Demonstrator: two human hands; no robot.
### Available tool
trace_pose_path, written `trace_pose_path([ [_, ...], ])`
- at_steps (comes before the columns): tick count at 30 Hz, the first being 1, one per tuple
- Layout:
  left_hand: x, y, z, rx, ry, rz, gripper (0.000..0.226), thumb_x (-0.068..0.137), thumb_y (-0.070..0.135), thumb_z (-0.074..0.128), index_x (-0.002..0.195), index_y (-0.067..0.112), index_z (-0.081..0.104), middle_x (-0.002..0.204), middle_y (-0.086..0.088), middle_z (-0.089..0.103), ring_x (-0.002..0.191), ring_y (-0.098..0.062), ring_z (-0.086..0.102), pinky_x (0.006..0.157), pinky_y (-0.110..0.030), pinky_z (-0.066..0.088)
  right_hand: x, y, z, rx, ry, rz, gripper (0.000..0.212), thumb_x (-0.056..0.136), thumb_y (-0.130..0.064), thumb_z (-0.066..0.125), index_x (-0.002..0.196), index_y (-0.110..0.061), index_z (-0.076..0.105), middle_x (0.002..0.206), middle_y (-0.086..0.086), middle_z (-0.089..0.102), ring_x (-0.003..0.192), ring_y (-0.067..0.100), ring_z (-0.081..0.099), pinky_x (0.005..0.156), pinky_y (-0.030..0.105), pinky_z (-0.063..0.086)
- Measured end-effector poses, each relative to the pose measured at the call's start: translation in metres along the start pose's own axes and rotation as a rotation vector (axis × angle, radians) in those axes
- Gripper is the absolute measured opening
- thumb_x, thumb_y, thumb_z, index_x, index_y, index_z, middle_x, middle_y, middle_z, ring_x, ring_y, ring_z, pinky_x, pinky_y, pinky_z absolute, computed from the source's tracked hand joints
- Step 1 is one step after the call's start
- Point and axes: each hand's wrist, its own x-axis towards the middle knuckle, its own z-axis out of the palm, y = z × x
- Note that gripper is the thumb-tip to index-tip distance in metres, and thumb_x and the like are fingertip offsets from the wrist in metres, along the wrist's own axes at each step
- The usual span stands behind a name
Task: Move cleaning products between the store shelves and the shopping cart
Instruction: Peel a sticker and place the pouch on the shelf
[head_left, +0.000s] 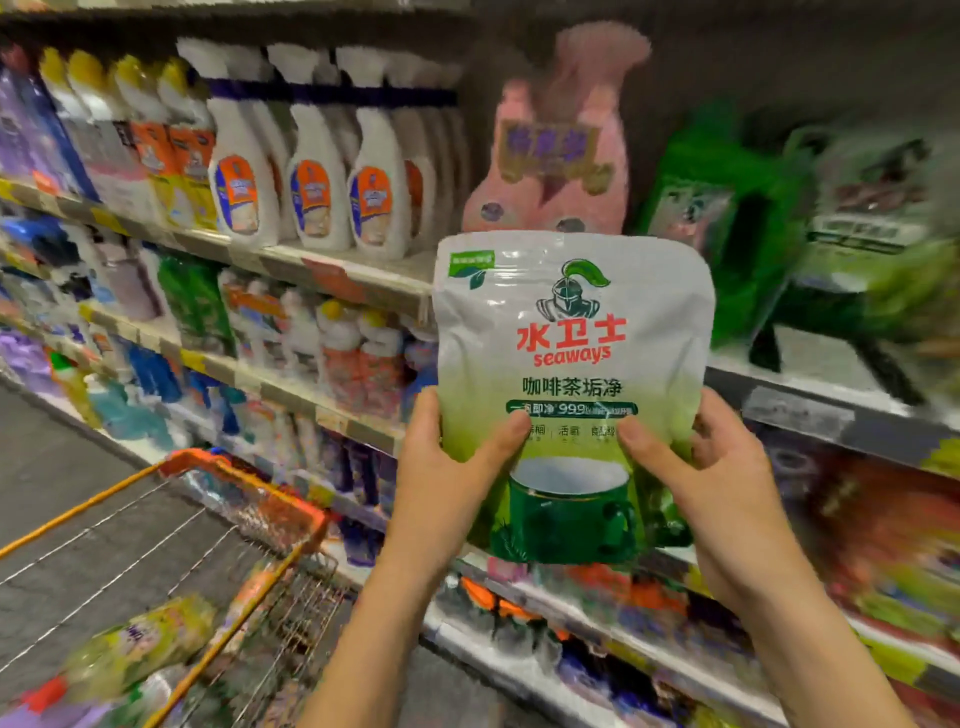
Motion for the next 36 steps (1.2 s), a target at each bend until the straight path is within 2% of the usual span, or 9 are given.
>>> trace_pose_path([
  [4,-0.012,0.009,0.073,-0.025,-0.075,0.032,0.052,0.068,0.05,0.081,0.101,0.018,0.056,0.096,0.002,0.071,0.091,-0.015,0.069,0.075,-0.031,0.057,-0.012,-0.018,-0.069,0.001,0.1,-0.037,0.044,0.075,-0.017,0.069,0.117,-0.021,0.062,0.106,-0.005,0.074,0.098,0.009,0.07,0.072,0.016,0.053],
  [10,-0.03,0.016,0.156,-0.028,-0.167,0.069,0.048,0.065,0.043,0.074,0.104,0.021,0.056,0.098,0.004,0.07,0.089,-0.008,0.068,0.076,-0.027,0.056,-0.026,-0.029,-0.148,-0.036,0.228,-0.057,0.044,0.078,-0.019,0.07,0.12,-0.023,0.061,0.111,-0.001,0.073,0.104,0.016,0.068,0.081,0.028,0.058],
  [13,-0.024,0.019,0.184,0.092,-0.174,0.131,0.038,0.075,0.044,0.076,0.103,0.028,0.055,0.1,0.009,0.067,0.093,-0.007,0.065,0.079,-0.032,0.056,-0.023,-0.033,-0.168,-0.035,0.281,-0.078,0.045,0.079,-0.02,0.068,0.123,-0.023,0.059,0.111,-0.005,0.073,0.104,0.012,0.068,0.083,0.027,0.057],
  [16,-0.012,0.026,0.205,0.194,-0.207,0.178,0.044,0.077,0.052,0.071,0.11,0.028,0.053,0.108,0.008,0.063,0.1,-0.008,0.06,0.085,-0.036,0.054,-0.011,-0.036,-0.182,-0.046,0.342,-0.123,0.042,0.08,-0.02,0.068,0.121,-0.023,0.058,0.111,-0.005,0.072,0.105,0.011,0.067,0.084,0.025,0.057],
  [22,0.017,0.036,0.226,0.223,-0.389,0.22,0.07,0.08,0.037,0.074,0.138,0.025,0.038,0.13,0.009,0.049,0.12,-0.005,0.05,0.102,-0.037,0.047,0.018,-0.036,-0.195,0.004,0.471,-0.173,0.037,0.087,-0.007,0.066,0.121,-0.016,0.058,0.112,0.0,0.072,0.103,0.013,0.068,0.078,0.021,0.057],
  [26,0.037,0.041,0.242,0.22,-0.417,0.219,0.09,0.07,0.052,0.069,0.146,0.023,0.03,0.138,0.006,0.045,0.127,-0.006,0.046,0.106,-0.036,0.043,0.037,-0.041,-0.195,-0.081,0.556,-0.273,0.039,0.087,-0.004,0.066,0.124,-0.011,0.054,0.108,-0.005,0.07,0.099,0.003,0.067,0.075,0.015,0.053],
  [30,0.054,0.045,0.253,0.245,-0.485,0.279,0.083,0.088,0.032,0.067,0.152,0.02,0.016,0.152,0.008,0.023,0.135,0.005,0.022,0.112,-0.011,0.021,0.055,-0.039,-0.196,-0.148,0.666,-0.333,0.046,0.089,-0.011,0.067,0.132,-0.012,0.051,0.116,-0.006,0.067,0.105,0.006,0.064,0.081,0.014,0.052],
  [33,0.057,0.04,0.255,0.213,-0.515,0.331,0.077,0.089,0.033,0.062,0.151,0.02,0.018,0.156,0.005,0.019,0.142,0.0,0.017,0.119,-0.029,0.021,0.06,-0.041,-0.195,-0.204,0.678,-0.356,0.04,0.089,-0.013,0.067,0.126,-0.014,0.054,0.112,-0.008,0.069,0.102,0.006,0.065,0.081,0.016,0.053],
  [36,0.06,0.035,0.256,0.152,-0.493,0.346,0.074,0.086,0.038,0.056,0.149,0.026,0.021,0.158,0.009,0.015,0.142,0.008,0.009,0.119,-0.026,0.02,0.062,-0.048,-0.193,-0.232,0.686,-0.421,0.036,0.088,-0.011,0.067,0.121,-0.009,0.055,0.108,-0.005,0.069,0.099,0.008,0.066,0.081,0.019,0.054],
])
